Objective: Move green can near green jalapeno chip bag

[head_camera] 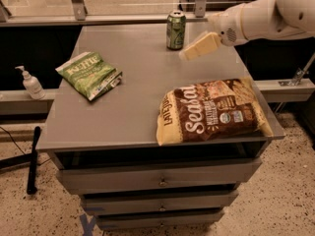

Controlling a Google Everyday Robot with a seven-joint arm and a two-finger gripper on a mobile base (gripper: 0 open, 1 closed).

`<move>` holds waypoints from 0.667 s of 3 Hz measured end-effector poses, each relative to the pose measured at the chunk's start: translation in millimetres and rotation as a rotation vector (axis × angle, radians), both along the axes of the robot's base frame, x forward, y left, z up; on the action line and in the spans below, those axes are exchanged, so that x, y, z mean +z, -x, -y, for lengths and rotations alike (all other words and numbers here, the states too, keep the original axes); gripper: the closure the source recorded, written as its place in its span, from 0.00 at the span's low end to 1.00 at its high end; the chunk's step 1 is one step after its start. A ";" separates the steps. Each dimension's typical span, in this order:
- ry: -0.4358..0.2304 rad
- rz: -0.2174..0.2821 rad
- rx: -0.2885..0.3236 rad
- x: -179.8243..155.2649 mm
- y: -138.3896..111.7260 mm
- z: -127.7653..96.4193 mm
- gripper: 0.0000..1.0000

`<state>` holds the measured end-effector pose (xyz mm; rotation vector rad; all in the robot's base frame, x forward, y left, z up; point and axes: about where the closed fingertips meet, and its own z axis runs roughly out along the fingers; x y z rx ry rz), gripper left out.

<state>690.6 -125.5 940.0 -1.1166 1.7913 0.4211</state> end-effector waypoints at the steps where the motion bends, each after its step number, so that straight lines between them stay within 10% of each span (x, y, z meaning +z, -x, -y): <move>1: -0.114 0.072 -0.035 8.4 -44.1 -28.9 0.00; 2: -0.139 0.111 -0.078 9.8 -82.9 -47.6 0.00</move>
Offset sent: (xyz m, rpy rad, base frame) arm 0.1348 0.0644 0.0100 0.1446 -0.1590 -0.1469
